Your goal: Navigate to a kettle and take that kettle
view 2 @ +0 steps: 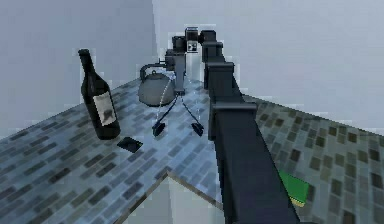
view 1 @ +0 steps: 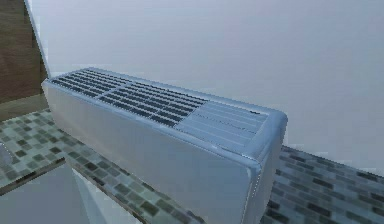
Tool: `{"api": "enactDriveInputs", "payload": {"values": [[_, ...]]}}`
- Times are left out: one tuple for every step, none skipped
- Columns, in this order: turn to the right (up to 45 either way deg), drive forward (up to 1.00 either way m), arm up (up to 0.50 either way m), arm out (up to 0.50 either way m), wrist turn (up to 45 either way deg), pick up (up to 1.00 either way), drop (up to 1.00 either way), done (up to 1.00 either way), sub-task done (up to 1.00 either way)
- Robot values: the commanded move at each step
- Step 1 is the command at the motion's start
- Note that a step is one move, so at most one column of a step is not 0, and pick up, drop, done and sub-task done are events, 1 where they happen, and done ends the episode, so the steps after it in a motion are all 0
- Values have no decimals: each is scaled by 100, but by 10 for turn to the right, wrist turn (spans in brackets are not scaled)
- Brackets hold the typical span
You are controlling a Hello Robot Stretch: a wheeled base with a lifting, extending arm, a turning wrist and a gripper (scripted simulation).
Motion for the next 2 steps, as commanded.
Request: {"api": "enactDriveInputs", "payload": {"values": [[0,0,0,0,450,0,0,0,0],[0,0,0,0,450,0,0,0,0]]}}
